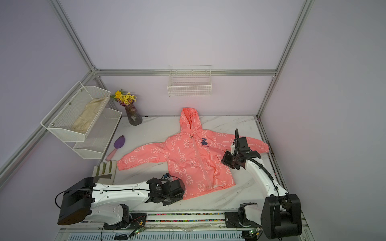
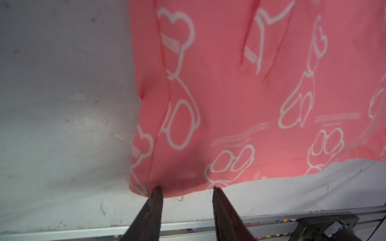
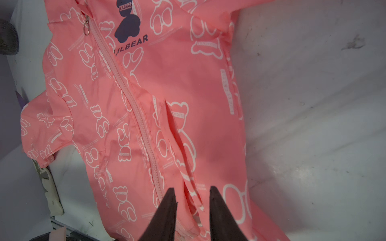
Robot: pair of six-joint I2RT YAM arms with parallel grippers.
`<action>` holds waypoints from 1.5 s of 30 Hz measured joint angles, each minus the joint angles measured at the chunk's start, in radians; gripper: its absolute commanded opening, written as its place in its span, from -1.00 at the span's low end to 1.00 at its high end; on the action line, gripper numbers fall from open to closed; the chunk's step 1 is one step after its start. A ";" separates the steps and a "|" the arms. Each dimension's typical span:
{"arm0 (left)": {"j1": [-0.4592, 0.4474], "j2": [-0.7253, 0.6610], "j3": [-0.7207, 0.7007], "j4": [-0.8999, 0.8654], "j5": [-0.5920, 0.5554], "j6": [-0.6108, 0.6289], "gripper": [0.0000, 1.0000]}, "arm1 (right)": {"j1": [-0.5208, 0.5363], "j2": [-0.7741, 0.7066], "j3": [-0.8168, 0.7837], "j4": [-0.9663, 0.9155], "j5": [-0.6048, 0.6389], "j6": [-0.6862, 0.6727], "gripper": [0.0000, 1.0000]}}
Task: Unzip the jacket
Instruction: Flatten out the jacket at the center of the board.
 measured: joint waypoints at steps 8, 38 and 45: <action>0.000 -0.063 -0.056 0.046 -0.037 -0.043 -1.00 | 0.001 -0.069 -0.029 0.017 0.013 0.022 -0.38; 0.013 -0.052 -0.062 0.023 -0.074 -0.014 -0.85 | 0.006 -0.042 -0.098 0.045 0.061 0.017 0.20; 0.020 -0.144 -0.114 0.066 -0.082 -0.036 -1.00 | 0.010 -0.031 -0.133 0.057 0.073 0.022 0.13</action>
